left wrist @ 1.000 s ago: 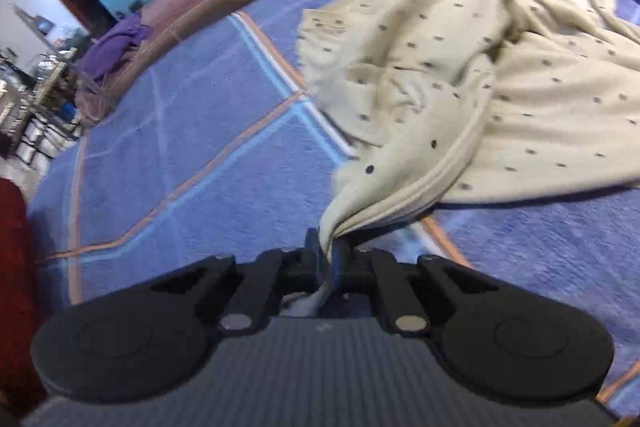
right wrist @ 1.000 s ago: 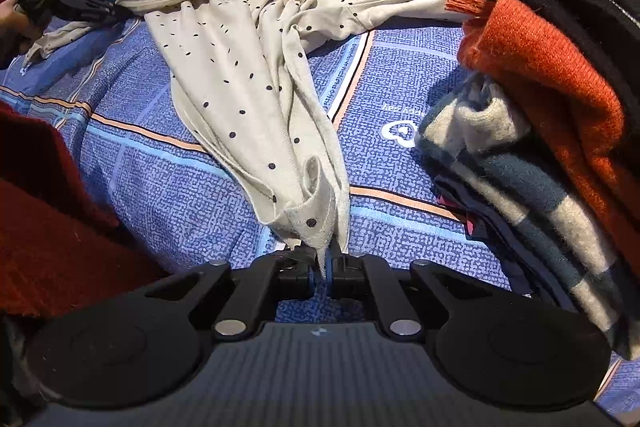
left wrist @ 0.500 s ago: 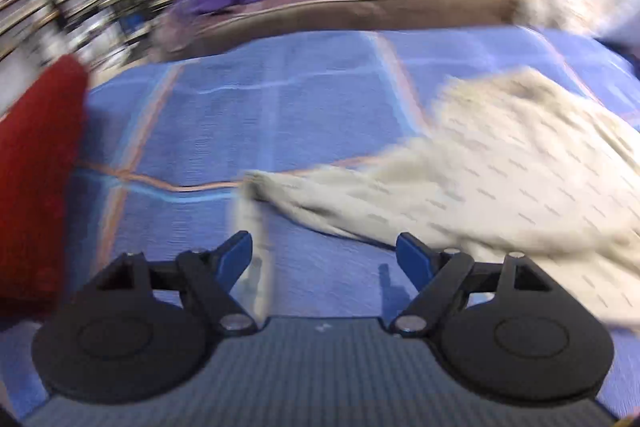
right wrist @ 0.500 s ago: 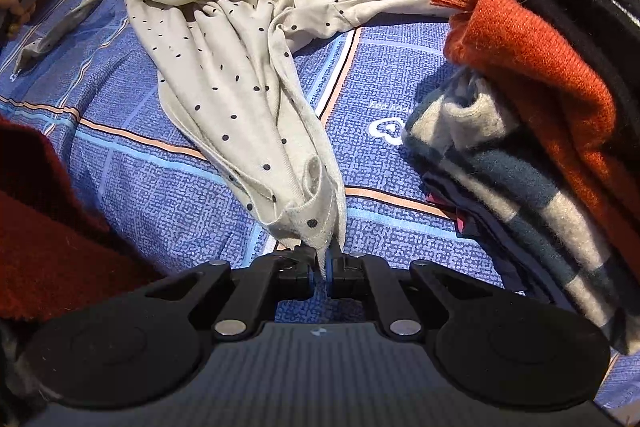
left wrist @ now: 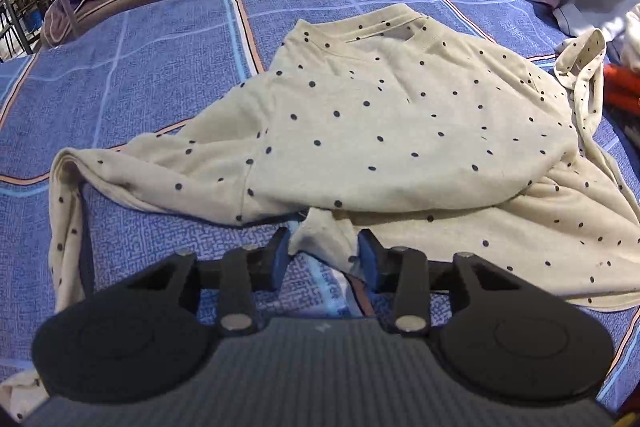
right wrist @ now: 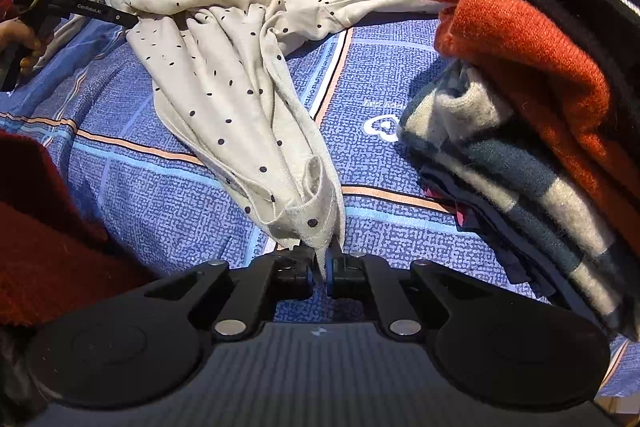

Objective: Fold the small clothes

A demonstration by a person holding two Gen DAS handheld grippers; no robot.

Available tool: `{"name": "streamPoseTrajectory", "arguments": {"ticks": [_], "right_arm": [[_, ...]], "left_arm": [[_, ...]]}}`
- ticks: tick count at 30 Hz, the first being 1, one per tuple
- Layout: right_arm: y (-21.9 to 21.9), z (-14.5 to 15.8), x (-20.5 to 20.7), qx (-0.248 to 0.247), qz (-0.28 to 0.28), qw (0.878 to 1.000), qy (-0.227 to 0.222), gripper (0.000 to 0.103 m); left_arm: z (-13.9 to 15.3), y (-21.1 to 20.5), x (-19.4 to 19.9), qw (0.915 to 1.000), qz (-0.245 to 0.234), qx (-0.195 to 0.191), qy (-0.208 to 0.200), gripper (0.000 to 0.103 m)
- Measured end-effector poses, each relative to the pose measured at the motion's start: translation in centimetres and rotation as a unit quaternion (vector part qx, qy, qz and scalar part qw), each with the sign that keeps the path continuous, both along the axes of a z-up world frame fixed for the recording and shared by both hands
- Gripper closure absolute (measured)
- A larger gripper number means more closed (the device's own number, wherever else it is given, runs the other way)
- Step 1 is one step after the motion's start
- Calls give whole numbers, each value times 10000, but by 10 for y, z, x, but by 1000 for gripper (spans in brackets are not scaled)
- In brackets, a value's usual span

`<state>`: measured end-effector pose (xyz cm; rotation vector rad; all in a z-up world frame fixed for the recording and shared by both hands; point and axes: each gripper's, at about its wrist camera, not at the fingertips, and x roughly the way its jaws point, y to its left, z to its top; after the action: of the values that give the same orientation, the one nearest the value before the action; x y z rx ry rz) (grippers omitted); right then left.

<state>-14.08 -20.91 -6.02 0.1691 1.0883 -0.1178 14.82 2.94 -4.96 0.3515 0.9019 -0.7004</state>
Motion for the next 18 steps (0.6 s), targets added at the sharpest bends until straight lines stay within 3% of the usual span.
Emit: {"name": "streamPoseTrajectory", "arguments": {"ticks": [1,6,10,14,18], "right_arm": [[0,-1,1,-8,9,10000,6,95],[1,2,1,-42,68,10000,-28,95],[-3,11,-3,23,64,9997,-221,94],[-12,40,-3,435,188,9958,-787,94],[-18,71,3,1162,582,9816,-1398,94]], "left_arm": [[1,-1,-4,9999,-86,-60,-60,97],[9,2,-15,9987,193,-430,-180,98],[44,33,-33,9948,381,-888,-316,98],[98,94,-69,9869,774,-1336,-463,98],[133,162,-109,9770,1415,-1523,-482,98]]}}
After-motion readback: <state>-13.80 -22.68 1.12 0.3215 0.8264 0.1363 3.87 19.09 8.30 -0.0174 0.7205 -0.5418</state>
